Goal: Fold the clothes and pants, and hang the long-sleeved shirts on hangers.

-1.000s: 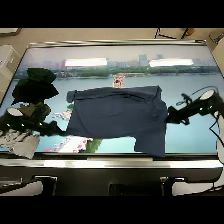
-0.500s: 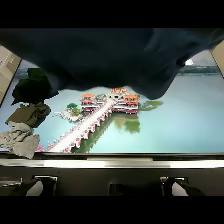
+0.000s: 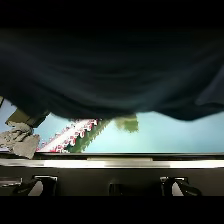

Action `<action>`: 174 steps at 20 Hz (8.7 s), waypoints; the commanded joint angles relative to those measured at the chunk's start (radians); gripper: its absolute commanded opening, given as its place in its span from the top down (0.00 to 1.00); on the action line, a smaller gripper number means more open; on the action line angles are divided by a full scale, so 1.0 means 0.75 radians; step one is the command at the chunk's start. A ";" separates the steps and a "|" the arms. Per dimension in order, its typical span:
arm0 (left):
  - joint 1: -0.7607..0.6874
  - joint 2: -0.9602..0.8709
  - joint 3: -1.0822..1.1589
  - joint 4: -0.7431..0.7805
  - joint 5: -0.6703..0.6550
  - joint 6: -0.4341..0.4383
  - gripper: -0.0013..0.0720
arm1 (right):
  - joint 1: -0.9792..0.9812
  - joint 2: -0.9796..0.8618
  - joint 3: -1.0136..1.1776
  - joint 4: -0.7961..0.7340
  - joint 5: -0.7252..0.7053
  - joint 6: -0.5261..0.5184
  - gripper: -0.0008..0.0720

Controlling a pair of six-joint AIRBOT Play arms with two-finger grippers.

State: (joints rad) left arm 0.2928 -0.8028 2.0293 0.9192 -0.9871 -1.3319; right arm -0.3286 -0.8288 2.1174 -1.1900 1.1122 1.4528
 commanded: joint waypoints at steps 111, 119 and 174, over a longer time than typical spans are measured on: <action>-0.019 -0.624 -1.711 0.196 -0.561 0.091 0.95 | -0.009 -0.408 -1.902 0.070 0.428 0.032 0.93; -0.074 -0.957 -1.087 -0.015 -0.524 0.018 0.95 | 0.195 -0.915 -1.079 0.066 0.384 0.117 0.93; -0.758 -1.104 -0.734 -0.017 -0.153 -0.200 0.84 | 0.130 -1.110 -0.726 0.273 0.647 0.180 0.93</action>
State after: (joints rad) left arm -0.1509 -1.5883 1.5364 0.9073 -1.2995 -1.4948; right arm -0.2348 -1.7756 1.5715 -0.9806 1.5944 1.4952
